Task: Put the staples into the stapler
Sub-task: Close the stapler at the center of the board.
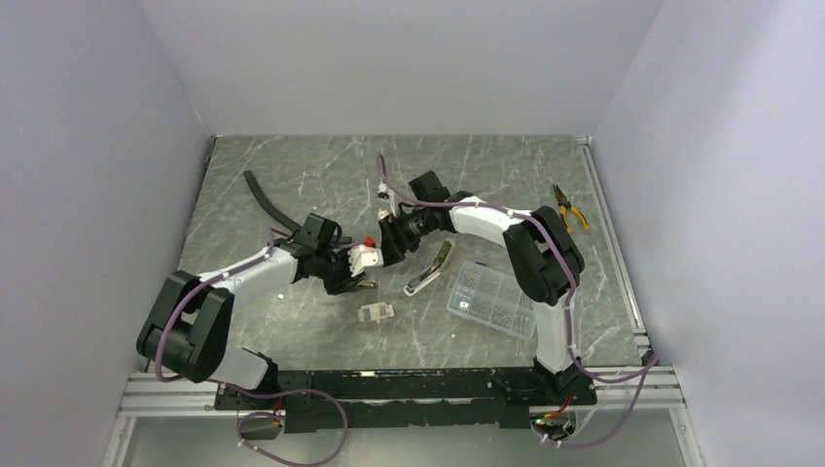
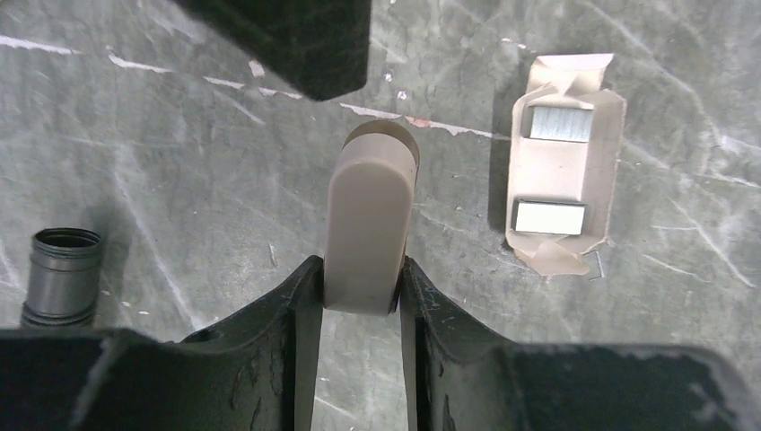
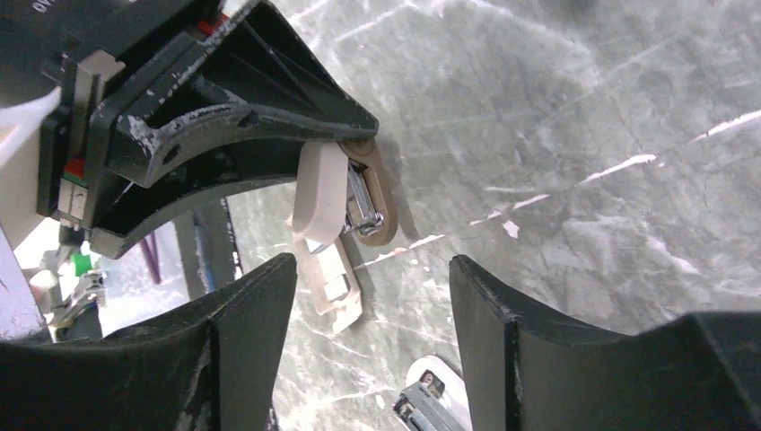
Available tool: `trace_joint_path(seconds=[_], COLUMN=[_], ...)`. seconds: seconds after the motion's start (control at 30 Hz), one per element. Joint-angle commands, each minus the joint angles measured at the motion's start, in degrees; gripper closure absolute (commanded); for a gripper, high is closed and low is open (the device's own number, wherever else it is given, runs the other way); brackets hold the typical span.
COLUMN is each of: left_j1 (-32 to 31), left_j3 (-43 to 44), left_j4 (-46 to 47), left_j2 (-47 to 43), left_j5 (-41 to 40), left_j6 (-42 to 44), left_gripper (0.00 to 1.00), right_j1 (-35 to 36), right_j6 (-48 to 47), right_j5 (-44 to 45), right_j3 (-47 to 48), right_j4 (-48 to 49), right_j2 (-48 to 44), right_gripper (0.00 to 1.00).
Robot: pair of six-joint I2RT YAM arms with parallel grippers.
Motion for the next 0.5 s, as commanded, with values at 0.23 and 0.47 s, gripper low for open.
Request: trace_joint_path(seconds=[0.23, 0.47], left_j1=[-0.74, -2.10], left_j3=[5.16, 6.56], left_j4=[-2.92, -1.59], left_j2=[-4.65, -4.91], left_j5=[5.15, 3.80], left_j6=[1.69, 0.02], left_gripper=[0.97, 0.97], right_j1=[-0.31, 0.72], right_j6=[1.04, 1.08], right_j5=[-10.86, -14.57], right_j3=[3.82, 5.55], right_j4=[1.02, -0.91], right_j2=[1.11, 4.50], right_gripper=[0.20, 0.17])
